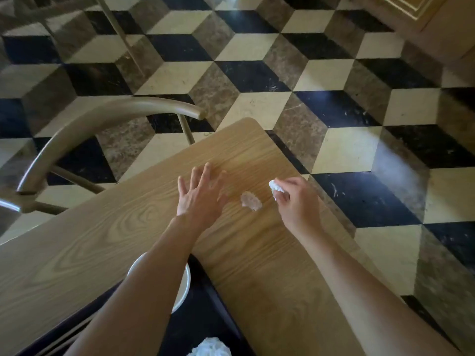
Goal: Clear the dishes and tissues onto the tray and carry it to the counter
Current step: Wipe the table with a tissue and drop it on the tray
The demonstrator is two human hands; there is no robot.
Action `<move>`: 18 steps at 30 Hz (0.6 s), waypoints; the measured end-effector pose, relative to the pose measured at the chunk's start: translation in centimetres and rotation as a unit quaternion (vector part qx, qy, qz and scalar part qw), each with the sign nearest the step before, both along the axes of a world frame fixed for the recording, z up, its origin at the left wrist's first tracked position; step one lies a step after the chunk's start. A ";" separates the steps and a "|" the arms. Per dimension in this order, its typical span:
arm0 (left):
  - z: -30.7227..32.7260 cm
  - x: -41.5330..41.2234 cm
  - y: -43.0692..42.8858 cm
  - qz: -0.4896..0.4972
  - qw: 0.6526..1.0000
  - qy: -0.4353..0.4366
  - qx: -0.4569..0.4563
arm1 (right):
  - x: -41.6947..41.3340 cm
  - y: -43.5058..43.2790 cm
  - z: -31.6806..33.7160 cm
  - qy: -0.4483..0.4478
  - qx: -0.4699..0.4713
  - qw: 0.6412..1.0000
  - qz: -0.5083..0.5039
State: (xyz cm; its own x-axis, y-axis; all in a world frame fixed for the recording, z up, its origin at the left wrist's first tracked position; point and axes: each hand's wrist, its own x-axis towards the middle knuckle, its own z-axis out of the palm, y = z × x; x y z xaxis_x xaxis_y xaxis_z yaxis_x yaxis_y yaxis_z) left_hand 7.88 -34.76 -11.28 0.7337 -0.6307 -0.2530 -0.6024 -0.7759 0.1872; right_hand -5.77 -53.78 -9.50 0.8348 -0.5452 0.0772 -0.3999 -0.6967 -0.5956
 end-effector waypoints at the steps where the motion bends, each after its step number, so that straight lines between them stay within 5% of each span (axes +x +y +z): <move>1: -0.4 0.4 -0.2 -0.003 1.000 -0.003 -0.001 | 0.3 -0.3 -0.6 0.011 -0.025 1.000 0.004; 6: -1.9 1.5 -0.5 -0.002 1.000 -0.014 -0.001 | 0.1 -0.8 -1.8 0.050 -0.140 0.989 0.027; 18: -2.6 1.1 -0.2 0.009 0.998 -0.051 -0.043 | -4.8 4.3 -0.1 0.065 -0.012 0.981 0.180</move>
State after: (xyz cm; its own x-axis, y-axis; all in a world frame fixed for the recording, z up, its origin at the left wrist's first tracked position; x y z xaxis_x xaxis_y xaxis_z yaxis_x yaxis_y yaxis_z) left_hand 8.94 -34.94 -13.91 0.7647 -0.6327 -0.1218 -0.6071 -0.7709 0.1929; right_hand -10.58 -49.50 -9.61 0.9766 -0.2124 -0.0328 -0.1965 -0.8203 -0.5371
